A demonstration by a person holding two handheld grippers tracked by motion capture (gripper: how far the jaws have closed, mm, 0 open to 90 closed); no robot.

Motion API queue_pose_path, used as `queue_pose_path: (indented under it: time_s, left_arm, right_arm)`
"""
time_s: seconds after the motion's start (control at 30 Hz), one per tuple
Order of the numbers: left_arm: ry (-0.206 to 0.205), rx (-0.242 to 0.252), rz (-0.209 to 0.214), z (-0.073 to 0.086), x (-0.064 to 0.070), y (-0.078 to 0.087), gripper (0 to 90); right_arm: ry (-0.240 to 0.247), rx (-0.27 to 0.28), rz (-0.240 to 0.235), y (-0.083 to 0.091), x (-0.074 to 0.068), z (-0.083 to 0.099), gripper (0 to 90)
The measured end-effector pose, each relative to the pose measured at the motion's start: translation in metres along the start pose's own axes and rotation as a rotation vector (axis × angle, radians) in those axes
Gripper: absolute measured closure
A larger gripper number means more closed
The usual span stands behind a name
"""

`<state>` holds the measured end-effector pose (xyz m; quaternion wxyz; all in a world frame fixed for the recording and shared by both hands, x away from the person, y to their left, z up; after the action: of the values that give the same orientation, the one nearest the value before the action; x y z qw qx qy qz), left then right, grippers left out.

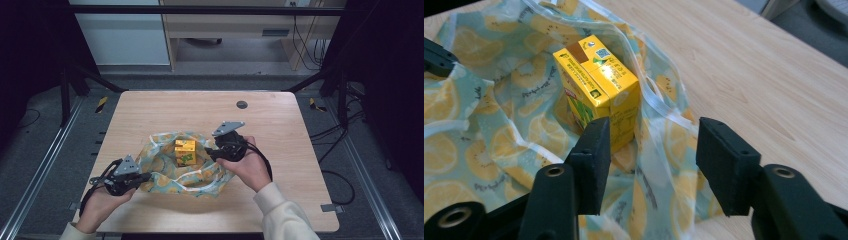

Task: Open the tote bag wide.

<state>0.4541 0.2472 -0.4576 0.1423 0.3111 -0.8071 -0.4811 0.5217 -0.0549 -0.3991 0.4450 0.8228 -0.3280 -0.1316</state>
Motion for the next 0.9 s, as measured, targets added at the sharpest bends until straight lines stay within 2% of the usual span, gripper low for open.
queue_pose_path:
  time_s: [0.07, 0.17, 0.2, 0.3, 0.4, 0.47, 0.57, 0.73, 0.8, 0.9]
  left_arm:
    - [-0.004, -0.003, -0.003, 0.0, 0.0, 0.0, 90.0]
    - [-0.006, 0.003, 0.002, 0.0, 0.002, -0.001, 90.0]
    - [-0.007, 0.003, 0.002, 0.0, 0.002, -0.001, 90.0]
    - [-0.008, -0.001, 0.004, -0.001, 0.001, -0.003, 90.0]
    - [-0.009, -0.005, 0.003, -0.001, 0.001, -0.004, 90.0]
    - [-0.006, -0.003, 0.001, -0.001, 0.0, -0.005, 90.0]
    - [-0.004, 0.002, -0.003, -0.002, -0.002, -0.005, 90.0]
    - [-0.004, 0.008, -0.038, -0.002, -0.004, -0.003, 90.0]
    - [-0.001, -0.006, -0.036, -0.001, -0.004, -0.007, 90.0]
    - [-0.011, -0.047, -0.028, 0.0, -0.002, -0.019, 90.0]
  right_arm:
    - [0.012, -0.031, -0.007, -0.011, 0.0, -0.004, 44.6]
    - [0.004, -0.08, -0.013, -0.029, 0.001, -0.007, 40.8]
    - [-0.005, -0.103, -0.014, -0.033, 0.002, -0.007, 42.6]
    - [-0.004, -0.139, -0.01, -0.044, 0.007, -0.006, 58.5]
    - [0.014, -0.146, -0.012, -0.048, 0.011, -0.008, 78.3]
    - [0.014, -0.13, -0.005, -0.048, 0.014, -0.013, 88.5]
    - [0.012, -0.119, 0.009, -0.047, 0.018, -0.022, 90.0]
    - [-0.015, -0.051, 0.032, -0.046, 0.028, -0.044, 90.0]
    - [-0.032, -0.051, 0.023, -0.052, 0.033, -0.049, 90.0]
    - [-0.059, -0.083, 0.006, -0.067, 0.038, -0.049, 90.0]
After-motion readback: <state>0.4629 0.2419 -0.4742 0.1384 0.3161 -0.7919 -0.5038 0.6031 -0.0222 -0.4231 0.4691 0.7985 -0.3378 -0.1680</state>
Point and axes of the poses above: each handheld gripper's, and its own axes: y roughly backward along the jaws, z roughly out of its underside, x roughly to its right, the point moved 3 cm from there along -y, roughly forward along the jaws, and after that the axes turned 15 degrees about -x, right-handed, at the moved point
